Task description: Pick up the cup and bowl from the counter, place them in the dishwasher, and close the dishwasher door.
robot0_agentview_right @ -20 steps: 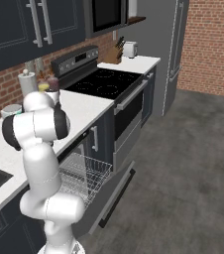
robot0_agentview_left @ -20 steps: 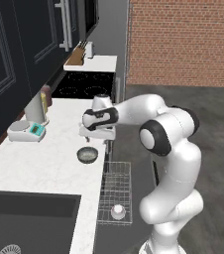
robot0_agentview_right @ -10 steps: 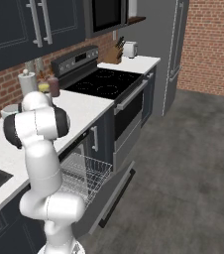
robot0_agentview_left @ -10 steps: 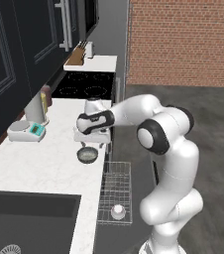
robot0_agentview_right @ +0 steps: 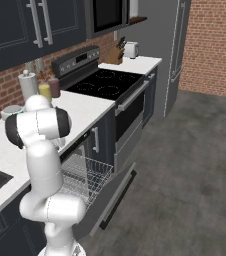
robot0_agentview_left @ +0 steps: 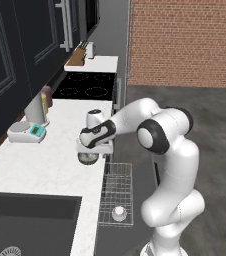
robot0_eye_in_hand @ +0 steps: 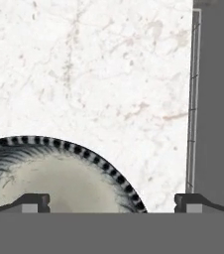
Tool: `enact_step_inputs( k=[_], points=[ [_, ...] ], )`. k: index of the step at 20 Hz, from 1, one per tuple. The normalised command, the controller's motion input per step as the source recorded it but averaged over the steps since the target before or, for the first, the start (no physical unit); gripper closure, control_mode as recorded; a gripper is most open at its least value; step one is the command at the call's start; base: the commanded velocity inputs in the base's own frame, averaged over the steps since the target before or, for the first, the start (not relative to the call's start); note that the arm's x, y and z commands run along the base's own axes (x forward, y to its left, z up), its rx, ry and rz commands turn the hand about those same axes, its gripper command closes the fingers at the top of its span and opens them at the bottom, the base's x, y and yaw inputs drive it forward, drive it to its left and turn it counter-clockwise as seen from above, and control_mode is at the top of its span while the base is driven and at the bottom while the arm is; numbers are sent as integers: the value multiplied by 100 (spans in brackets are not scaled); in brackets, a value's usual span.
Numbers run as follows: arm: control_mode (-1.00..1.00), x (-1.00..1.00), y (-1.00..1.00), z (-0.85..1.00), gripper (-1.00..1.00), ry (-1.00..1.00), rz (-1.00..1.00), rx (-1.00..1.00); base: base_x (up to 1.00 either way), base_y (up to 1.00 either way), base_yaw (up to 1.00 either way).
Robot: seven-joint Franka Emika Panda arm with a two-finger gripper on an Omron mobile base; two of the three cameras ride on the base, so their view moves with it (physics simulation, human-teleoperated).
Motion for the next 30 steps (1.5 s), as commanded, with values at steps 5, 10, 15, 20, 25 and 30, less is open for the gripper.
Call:
enact_step_inputs(
  k=[5,10,15,20,25,30],
  points=[
    [-100,0,-9,-33,-100,0,0,0,0,0,0],
    [-100,0,3,-10,-100,0,0,0,0,0,0],
    [-100,1,5,-3,-100,2,0,0,0,0,0],
    [-100,0,7,-6,-100,0,0,0,0,0,0],
    [-100,0,8,-7,100,0,0,0,0,0,0],
    [-100,0,3,-2,100,0,0,0,0,0,0]
  ],
)
